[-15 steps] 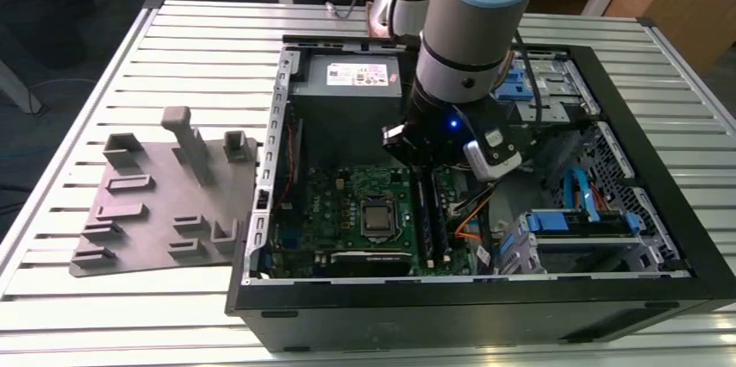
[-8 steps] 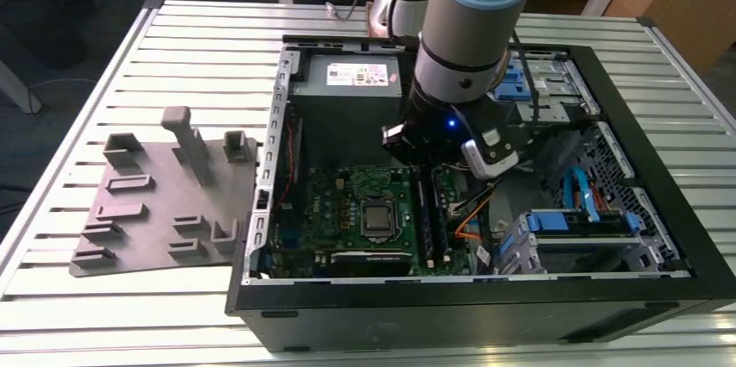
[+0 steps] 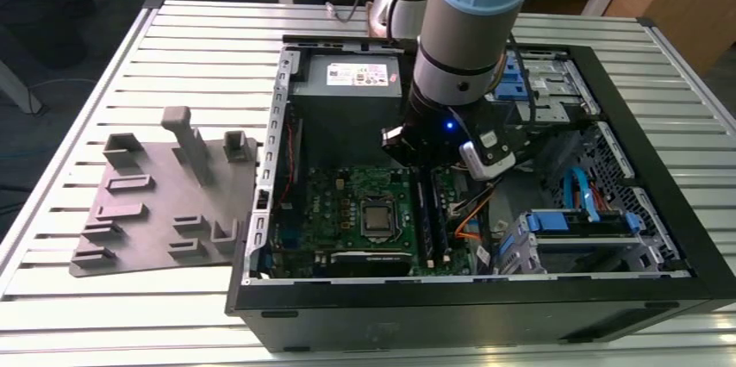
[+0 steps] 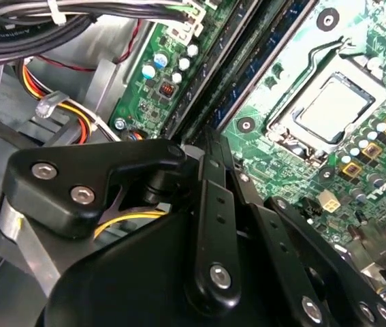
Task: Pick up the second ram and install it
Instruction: 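Press down the second ram until it locks into place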
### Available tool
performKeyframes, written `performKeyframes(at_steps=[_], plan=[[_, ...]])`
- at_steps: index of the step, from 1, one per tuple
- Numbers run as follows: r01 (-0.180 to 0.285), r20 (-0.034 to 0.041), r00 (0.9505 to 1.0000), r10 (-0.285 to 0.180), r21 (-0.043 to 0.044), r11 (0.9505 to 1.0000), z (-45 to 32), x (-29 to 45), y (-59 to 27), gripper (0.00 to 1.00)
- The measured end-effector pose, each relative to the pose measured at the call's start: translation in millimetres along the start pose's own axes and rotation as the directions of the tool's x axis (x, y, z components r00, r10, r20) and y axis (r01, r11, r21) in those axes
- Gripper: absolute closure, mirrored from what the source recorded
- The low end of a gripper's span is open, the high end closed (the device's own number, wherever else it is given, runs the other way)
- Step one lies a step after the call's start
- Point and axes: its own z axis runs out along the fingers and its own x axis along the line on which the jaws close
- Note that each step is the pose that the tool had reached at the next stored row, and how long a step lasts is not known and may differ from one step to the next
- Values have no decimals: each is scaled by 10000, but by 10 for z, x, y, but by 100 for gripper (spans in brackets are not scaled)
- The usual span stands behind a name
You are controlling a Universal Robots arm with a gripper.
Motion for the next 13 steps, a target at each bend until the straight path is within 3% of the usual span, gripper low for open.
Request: performKeyframes(at_steps=[8, 13], plan=[[-1, 15, 10000, 1, -4, 10000, -72, 0, -10, 93], [0, 14, 10000, 0, 19, 10000, -83, 9, -139, 93]])
